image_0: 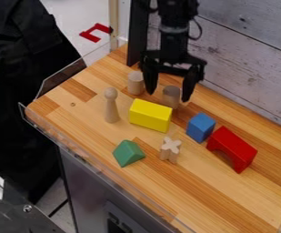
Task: Move the cylinder to the top of the table
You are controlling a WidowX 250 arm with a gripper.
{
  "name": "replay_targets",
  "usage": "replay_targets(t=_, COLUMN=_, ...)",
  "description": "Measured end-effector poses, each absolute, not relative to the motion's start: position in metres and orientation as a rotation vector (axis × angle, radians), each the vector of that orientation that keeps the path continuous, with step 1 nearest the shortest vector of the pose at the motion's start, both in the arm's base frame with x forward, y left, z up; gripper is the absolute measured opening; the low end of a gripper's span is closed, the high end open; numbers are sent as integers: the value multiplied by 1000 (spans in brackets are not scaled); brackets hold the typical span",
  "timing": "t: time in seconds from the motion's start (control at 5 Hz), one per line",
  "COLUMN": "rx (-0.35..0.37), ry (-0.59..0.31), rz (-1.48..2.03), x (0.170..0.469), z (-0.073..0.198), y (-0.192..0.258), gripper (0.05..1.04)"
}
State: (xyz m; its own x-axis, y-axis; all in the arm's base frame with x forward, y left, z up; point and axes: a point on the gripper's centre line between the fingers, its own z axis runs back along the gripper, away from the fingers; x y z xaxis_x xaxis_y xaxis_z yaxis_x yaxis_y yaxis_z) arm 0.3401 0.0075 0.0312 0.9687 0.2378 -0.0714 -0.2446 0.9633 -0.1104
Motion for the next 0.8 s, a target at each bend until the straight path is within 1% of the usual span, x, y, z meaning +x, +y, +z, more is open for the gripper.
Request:
replay_targets(t=0.2, rx=-95, ry=18, rz=197, x=340, z=53, y=4, gripper=999)
replay_targets(t=0.4, rx=-53, ry=67, rz=98, x=333, z=64, y=-13, gripper=1000)
replay_targets(t=0.6, rx=-23, ry=71, rz=24, x=323, z=68, y=-25, gripper=1000)
replay_targets(t=0.8, rx=-32, ry=17, rz=4, x=303, z=73, y=-39, gripper=1000)
